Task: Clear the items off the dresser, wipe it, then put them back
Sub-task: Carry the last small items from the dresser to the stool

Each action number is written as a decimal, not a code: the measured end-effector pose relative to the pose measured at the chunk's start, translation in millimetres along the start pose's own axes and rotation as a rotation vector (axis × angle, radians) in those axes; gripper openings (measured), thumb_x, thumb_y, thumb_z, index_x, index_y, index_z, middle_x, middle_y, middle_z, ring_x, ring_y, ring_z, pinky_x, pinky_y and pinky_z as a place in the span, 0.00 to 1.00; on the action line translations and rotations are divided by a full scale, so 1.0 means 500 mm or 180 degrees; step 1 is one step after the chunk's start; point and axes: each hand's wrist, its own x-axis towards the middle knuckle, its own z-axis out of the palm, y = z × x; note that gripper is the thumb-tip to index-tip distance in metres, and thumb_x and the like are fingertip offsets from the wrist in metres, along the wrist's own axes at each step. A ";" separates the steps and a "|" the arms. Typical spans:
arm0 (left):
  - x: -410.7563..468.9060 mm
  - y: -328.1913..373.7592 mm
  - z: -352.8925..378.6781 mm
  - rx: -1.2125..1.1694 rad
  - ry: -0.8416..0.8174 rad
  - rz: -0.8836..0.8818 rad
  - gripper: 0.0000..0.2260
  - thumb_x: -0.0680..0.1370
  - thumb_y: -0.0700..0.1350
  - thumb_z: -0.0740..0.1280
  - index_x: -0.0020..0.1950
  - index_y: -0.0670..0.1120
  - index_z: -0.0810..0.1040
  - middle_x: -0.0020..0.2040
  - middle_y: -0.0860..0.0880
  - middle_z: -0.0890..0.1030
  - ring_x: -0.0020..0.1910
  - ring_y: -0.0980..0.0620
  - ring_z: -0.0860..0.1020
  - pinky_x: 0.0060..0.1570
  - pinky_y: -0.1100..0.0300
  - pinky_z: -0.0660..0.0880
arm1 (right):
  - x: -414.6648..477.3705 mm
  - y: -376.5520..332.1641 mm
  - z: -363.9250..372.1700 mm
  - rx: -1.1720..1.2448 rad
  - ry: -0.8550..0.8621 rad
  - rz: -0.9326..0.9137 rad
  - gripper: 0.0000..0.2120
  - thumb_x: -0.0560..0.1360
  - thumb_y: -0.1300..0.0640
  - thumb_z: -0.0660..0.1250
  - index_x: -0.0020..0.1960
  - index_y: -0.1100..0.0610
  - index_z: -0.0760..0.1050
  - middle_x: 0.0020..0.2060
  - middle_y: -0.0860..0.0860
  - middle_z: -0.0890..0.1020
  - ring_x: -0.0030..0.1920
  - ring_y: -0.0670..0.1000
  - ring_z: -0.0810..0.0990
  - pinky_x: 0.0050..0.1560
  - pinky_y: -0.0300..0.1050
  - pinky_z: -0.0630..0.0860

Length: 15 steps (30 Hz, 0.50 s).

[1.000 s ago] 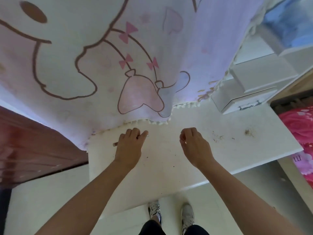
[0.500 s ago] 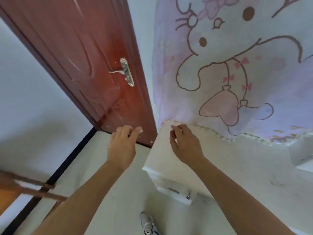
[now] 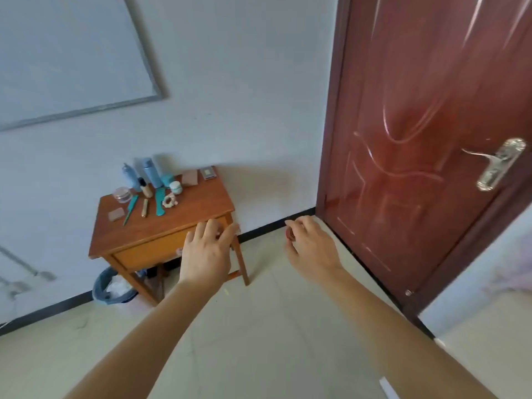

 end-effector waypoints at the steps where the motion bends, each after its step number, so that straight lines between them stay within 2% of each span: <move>1: -0.005 -0.058 -0.003 0.0049 -0.0054 -0.0121 0.24 0.66 0.31 0.72 0.59 0.48 0.78 0.48 0.45 0.75 0.43 0.44 0.73 0.41 0.51 0.72 | 0.030 -0.052 0.033 0.0013 -0.0039 -0.0143 0.17 0.77 0.52 0.63 0.65 0.54 0.74 0.54 0.50 0.74 0.48 0.51 0.78 0.43 0.44 0.77; 4: -0.015 -0.209 -0.007 0.0194 -0.0242 -0.0440 0.23 0.69 0.34 0.73 0.61 0.51 0.77 0.50 0.47 0.75 0.46 0.45 0.73 0.44 0.52 0.72 | 0.094 -0.188 0.114 0.0128 -0.0202 -0.0453 0.15 0.78 0.50 0.62 0.63 0.53 0.73 0.52 0.48 0.74 0.46 0.48 0.77 0.41 0.41 0.77; 7: -0.015 -0.316 0.007 0.0291 -0.0441 -0.0596 0.27 0.66 0.35 0.76 0.62 0.53 0.76 0.52 0.48 0.75 0.49 0.46 0.74 0.46 0.51 0.73 | 0.141 -0.275 0.175 0.0268 -0.0340 -0.0659 0.16 0.79 0.50 0.61 0.64 0.53 0.74 0.53 0.48 0.75 0.46 0.48 0.77 0.41 0.42 0.78; 11: 0.007 -0.410 0.052 0.0277 -0.0536 -0.0628 0.28 0.64 0.33 0.77 0.60 0.50 0.78 0.51 0.46 0.77 0.48 0.44 0.75 0.43 0.50 0.74 | 0.220 -0.324 0.249 0.0318 -0.0492 -0.0797 0.17 0.79 0.50 0.60 0.66 0.53 0.73 0.54 0.48 0.75 0.47 0.48 0.78 0.43 0.42 0.78; 15: 0.058 -0.483 0.129 0.0292 -0.0747 -0.0647 0.32 0.60 0.37 0.81 0.60 0.53 0.75 0.52 0.48 0.77 0.49 0.47 0.76 0.45 0.52 0.75 | 0.327 -0.327 0.332 0.0326 -0.0620 -0.0794 0.17 0.78 0.49 0.61 0.66 0.52 0.73 0.55 0.47 0.74 0.47 0.49 0.78 0.43 0.43 0.78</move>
